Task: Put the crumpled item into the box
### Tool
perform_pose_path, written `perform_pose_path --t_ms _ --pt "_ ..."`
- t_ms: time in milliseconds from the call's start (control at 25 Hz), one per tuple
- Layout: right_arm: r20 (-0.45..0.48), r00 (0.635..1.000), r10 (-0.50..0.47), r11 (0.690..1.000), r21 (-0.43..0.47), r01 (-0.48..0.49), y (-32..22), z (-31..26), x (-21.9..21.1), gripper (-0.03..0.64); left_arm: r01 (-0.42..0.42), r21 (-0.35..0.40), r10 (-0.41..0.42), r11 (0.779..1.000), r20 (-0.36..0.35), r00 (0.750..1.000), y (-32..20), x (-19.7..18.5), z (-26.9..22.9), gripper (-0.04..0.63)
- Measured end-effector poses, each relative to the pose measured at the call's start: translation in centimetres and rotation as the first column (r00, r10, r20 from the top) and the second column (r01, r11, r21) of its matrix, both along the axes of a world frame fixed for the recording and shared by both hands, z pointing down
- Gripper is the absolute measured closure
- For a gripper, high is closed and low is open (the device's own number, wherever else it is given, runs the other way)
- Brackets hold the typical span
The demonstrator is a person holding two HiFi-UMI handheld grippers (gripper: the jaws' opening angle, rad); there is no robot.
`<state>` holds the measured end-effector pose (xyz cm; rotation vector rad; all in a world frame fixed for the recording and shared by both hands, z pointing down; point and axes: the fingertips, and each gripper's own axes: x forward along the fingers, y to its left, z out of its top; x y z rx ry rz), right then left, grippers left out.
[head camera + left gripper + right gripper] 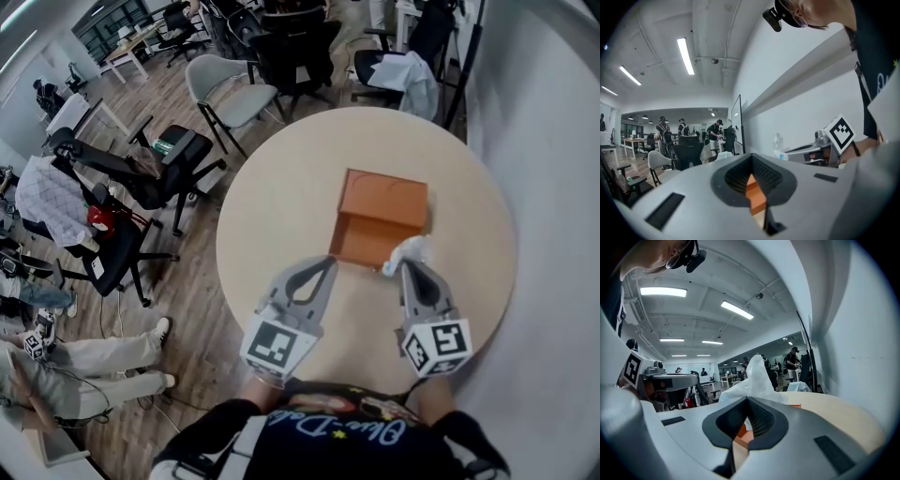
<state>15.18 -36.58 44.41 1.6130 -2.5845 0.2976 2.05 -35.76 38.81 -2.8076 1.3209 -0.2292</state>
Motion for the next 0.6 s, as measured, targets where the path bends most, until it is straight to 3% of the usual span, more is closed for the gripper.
perform_pose_path --t_ms 600 --pt "-0.095 0.995 0.02 0.993 -0.117 -0.031 -5.8 6.1 -1.0 0.617 0.028 -0.05 -0.029 0.998 -0.028 0.999 -4.2 -2.0 2.9 0.603"
